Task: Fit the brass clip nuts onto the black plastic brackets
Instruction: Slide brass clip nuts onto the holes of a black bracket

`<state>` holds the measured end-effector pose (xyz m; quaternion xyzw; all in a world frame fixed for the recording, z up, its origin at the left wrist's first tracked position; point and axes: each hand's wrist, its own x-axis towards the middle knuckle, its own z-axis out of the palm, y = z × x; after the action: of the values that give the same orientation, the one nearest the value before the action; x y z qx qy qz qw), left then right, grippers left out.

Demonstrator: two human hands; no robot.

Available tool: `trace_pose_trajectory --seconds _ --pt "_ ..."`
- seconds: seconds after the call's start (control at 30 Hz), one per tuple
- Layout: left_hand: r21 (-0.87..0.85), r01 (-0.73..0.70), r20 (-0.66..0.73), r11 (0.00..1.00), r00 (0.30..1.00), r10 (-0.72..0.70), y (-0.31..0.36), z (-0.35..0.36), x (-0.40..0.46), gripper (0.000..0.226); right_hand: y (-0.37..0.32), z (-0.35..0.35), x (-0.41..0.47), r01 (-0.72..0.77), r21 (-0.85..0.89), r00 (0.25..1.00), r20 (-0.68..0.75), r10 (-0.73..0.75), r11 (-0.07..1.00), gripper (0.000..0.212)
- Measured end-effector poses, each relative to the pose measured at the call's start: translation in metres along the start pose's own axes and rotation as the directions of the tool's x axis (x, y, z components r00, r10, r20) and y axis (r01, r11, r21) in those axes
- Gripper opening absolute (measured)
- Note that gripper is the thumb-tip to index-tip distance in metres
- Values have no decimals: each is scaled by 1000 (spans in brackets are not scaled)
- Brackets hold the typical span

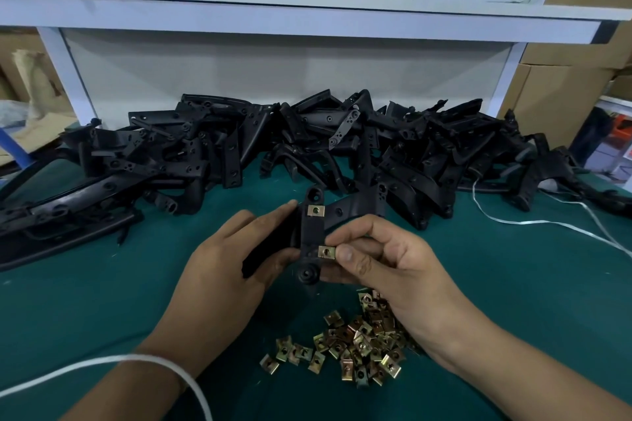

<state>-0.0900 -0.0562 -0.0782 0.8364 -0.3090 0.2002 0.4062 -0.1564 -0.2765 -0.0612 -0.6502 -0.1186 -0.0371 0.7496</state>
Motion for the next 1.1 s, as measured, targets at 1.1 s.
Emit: trace_pose_trajectory --seconds 1.1 --pt "38 -90 20 995 996 89 -4 3 1 68 5 6 1 -192 429 972 207 111 883 34"
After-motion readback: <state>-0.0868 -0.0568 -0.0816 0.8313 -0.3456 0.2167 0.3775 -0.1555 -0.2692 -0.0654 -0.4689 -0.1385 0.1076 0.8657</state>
